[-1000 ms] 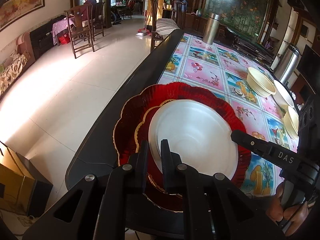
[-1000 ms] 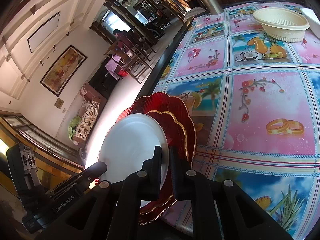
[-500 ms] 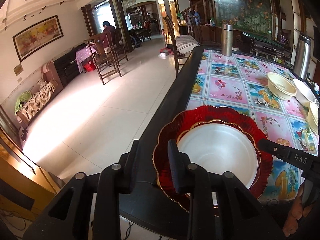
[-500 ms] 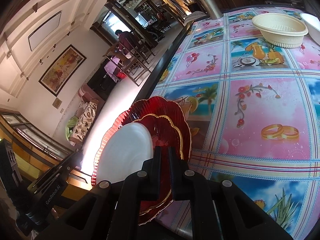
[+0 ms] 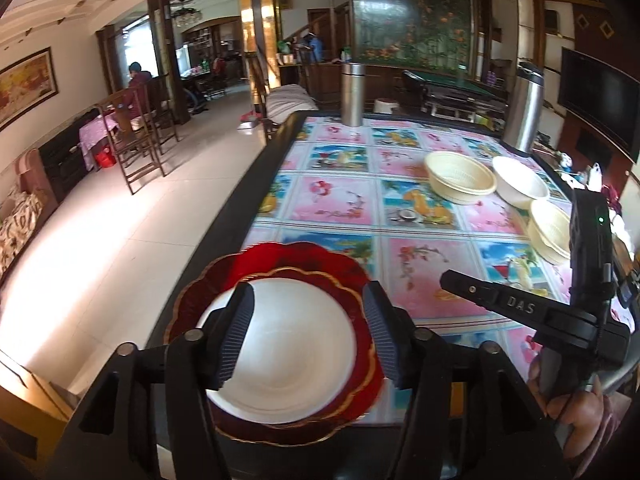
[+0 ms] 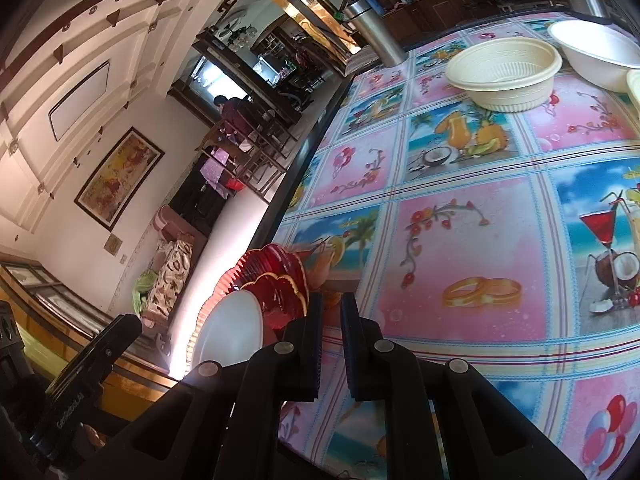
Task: Organize plates and bowls
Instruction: 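Lower the white plate into the red plates and open the left tool, then move the left tool to the beige ribbed plate and grip its rim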
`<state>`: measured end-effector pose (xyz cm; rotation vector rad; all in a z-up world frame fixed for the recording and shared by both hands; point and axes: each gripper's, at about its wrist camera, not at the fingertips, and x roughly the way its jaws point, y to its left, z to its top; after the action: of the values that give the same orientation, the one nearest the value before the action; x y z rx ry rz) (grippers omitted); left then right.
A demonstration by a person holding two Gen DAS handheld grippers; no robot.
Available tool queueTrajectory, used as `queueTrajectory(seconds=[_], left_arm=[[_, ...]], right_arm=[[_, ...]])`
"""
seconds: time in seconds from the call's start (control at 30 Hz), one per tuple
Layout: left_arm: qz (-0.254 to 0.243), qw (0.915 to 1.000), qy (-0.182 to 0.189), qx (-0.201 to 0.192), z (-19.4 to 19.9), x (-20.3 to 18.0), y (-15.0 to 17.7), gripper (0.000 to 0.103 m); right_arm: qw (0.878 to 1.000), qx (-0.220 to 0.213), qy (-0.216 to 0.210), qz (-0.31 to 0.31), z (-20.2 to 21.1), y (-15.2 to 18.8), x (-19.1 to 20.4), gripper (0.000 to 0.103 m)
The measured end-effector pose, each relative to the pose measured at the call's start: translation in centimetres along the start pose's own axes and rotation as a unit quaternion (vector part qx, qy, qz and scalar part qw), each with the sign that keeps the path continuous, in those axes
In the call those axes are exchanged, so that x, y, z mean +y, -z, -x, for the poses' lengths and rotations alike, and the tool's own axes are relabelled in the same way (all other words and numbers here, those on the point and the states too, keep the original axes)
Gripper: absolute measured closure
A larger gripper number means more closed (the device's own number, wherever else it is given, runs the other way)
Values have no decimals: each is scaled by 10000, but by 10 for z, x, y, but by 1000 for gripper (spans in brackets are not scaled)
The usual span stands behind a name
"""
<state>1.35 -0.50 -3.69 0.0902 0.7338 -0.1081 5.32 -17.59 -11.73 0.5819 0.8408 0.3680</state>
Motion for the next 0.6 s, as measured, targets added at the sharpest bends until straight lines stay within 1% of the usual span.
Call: queueTrajectory(seconds=[0.1, 0.2, 0.3, 0.4, 0.47, 0.53, 0.6], left_arm=[[-298, 9987, 337, 230, -10, -35, 2, 44], [-516, 9958, 593, 466, -20, -65, 6, 44], [-631, 9924, 770, 717, -31, -87, 8, 44], [-638, 9887, 933, 981, -43, -97, 7, 44], [-595, 9865, 1016, 1137, -50, -99, 0, 44], [-490, 9837, 1185, 1261, -56, -97, -16, 44], [-402, 9823, 1273, 1316, -63, -94, -36, 44]], right_arm=[[9997, -133, 111, -164, 14, -6, -22, 91], [9987, -243, 209, -406, 29, -10, -49, 91], [9969, -384, 306, -611, 45, -14, -73, 91], [9951, -500, 370, -773, 59, -18, -92, 90], [9937, -577, 395, -876, 68, -22, -103, 90], [9923, -638, 385, -985, 73, -30, -111, 89], [9913, -679, 345, -1076, 77, -42, -116, 89]])
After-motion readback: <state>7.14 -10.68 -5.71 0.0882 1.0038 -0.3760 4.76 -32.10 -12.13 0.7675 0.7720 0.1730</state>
